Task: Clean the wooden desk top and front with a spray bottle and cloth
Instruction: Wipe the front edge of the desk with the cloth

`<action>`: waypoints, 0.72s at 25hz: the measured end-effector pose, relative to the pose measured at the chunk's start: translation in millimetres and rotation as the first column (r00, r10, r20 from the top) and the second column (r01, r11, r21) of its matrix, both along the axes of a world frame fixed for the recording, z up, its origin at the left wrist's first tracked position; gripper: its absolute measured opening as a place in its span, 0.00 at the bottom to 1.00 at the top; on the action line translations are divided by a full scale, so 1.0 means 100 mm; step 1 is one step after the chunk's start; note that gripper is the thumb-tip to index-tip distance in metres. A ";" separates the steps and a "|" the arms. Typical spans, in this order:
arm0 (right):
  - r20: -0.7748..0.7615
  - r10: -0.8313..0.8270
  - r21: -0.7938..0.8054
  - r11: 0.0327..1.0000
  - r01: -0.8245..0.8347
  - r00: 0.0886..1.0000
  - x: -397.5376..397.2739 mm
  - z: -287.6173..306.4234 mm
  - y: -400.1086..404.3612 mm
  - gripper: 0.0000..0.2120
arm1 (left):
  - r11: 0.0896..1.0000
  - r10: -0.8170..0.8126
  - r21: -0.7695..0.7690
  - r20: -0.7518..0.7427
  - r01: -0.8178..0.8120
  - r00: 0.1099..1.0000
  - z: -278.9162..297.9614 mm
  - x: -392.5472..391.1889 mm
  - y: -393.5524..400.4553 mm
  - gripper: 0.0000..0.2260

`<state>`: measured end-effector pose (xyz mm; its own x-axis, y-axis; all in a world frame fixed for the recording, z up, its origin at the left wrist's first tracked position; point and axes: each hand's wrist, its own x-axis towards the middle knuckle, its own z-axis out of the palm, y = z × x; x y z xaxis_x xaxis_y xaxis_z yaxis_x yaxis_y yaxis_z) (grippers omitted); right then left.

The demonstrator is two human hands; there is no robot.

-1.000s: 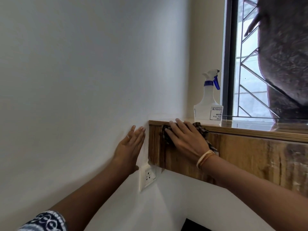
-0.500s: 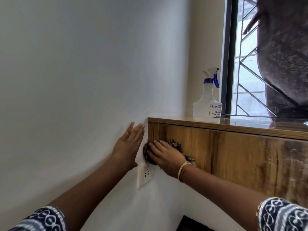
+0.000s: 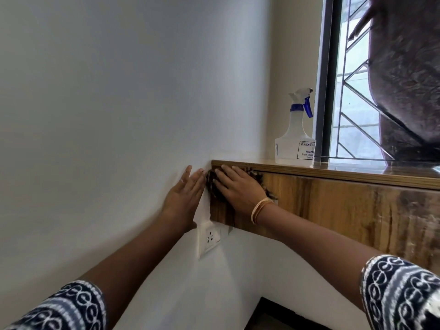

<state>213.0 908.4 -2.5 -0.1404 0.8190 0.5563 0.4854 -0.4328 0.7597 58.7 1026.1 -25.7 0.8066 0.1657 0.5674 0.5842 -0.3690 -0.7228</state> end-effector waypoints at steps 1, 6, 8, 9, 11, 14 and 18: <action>-0.040 0.030 -0.065 0.997 -0.033 0.999 0.00 -0.14 -0.01 0.23 | 1.000 0.003 0.004 0.002 -0.003 1.000 0.00 0.00 0.00 0.52; 0.065 -0.061 -0.511 0.855 0.086 0.996 -0.03 -0.66 -0.19 0.24 | 1.000 0.009 0.004 0.014 -0.009 1.000 0.00 -0.01 -0.01 0.53; 0.064 -0.027 -0.388 0.920 0.050 0.998 0.02 -0.46 -0.15 0.25 | 1.000 0.012 0.016 0.005 -0.012 1.000 0.00 0.00 -0.01 0.53; 0.081 -0.015 -0.263 0.964 0.036 0.997 0.04 -0.28 -0.11 0.24 | 1.000 0.012 0.025 0.000 -0.012 1.000 0.00 0.01 0.00 0.52; 0.105 -0.016 -0.031 0.999 0.019 0.994 0.05 0.10 -0.04 0.20 | 0.999 0.007 0.032 -0.005 -0.006 1.000 -0.01 0.02 0.02 0.51; 0.095 -0.035 0.087 0.996 0.027 0.995 0.00 0.35 0.03 0.19 | 1.000 0.007 0.023 0.002 -0.007 1.000 -0.02 0.02 0.02 0.51; 0.027 -0.008 0.131 0.991 0.004 1.000 0.06 0.19 -0.37 0.23 | 1.000 -0.007 0.011 0.012 0.007 1.000 0.00 0.01 0.01 0.52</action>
